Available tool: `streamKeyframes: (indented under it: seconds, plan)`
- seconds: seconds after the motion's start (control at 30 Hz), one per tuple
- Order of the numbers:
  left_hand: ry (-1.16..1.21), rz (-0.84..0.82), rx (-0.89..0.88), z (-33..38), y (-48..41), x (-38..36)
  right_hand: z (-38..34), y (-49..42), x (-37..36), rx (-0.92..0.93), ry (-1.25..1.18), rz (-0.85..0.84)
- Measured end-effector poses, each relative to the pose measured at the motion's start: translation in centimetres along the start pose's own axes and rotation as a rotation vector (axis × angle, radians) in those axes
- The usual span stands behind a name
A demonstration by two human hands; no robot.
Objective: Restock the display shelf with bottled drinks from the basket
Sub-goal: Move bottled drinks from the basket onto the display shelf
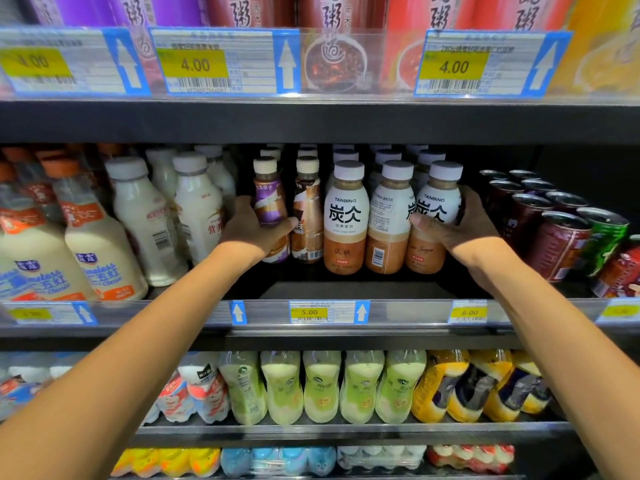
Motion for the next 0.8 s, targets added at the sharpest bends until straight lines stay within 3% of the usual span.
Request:
streamKeyframes:
  seconds: [0.1,0.2,0.3,0.4,0.53,0.57,0.7,0.8]
  plan:
    - [-0.136,0.016,0.016,0.8,1.6,0.9,-1.8,1.9,0.9,-0.093,0.484,0.058]
    - [-0.346,0.007,-0.05,2.2,5.8,2.0,-5.2,6.2,1.4,0.13,0.99,0.174]
    - [-0.379,0.113,-0.406,5.3,10.4,2.9,-8.3,10.2,0.4,0.32,1.12,0.183]
    - [-0.333,-0.074,-0.566,7.8,13.9,1.7,-10.1,13.3,0.5,0.272,1.182,0.09]
    - [-0.463,-0.137,-0.962,10.0,18.5,-2.5,-8.7,18.7,3.4,0.285,1.298,0.221]
    - [-0.463,-0.161,-1.023,10.3,19.6,-3.7,-8.1,20.1,4.5,0.25,1.335,0.259]
    - [-0.395,-0.299,-1.235,12.1,24.4,-9.3,-5.4,25.6,9.4,-0.225,1.41,0.169]
    - [-0.36,-0.489,-1.329,13.3,28.8,-14.3,-3.3,30.0,13.7,-0.386,1.41,0.219]
Point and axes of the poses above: each hand's wrist, its own y-axis away from the middle knuckle, its own x-axis out of the back of the hand, z = x × y, the point moved 3 cm from there along -y, towards the middle knuckle, and after that the axes turned 2 degrees about x, right-handed, at the moved point
